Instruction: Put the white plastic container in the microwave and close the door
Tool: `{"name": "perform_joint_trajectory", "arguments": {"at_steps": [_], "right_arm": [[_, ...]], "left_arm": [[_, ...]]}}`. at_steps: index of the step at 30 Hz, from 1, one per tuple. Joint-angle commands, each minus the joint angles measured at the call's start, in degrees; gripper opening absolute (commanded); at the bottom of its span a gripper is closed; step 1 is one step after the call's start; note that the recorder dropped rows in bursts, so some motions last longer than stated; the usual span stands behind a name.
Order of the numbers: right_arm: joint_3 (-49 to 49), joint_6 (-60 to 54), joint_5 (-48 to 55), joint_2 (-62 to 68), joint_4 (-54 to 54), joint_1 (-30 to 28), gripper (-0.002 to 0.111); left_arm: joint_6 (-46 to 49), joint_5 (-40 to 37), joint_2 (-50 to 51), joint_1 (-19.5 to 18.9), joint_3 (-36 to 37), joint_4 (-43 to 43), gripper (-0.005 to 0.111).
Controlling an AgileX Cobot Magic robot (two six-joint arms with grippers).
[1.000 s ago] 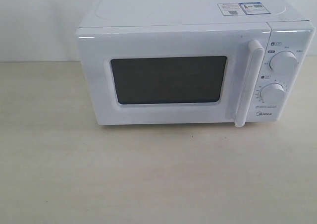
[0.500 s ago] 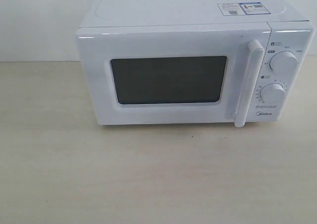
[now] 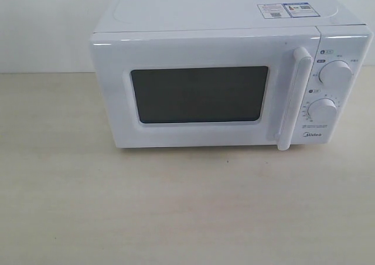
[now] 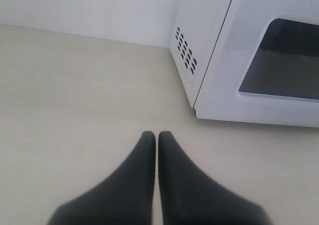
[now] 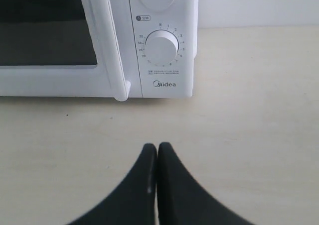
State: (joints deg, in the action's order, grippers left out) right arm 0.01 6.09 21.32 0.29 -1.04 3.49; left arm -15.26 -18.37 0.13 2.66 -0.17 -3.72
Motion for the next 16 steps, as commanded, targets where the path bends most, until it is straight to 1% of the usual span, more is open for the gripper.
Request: {"name": "perform_joint_trajectory", "arguments": {"at_steps": [1,16], "right_arm": [[0.0,-0.1,-0.3,-0.3,-0.5,-0.3,0.000],[0.0,0.1,-1.3,-0.3,-0.5,-0.3,0.000]], "left_arm": [[-0.2,0.3,-0.1,-0.1,0.2,0.1,0.004],[-0.2,0.3,-0.1,-0.1,0.2,0.1,0.004]]}}
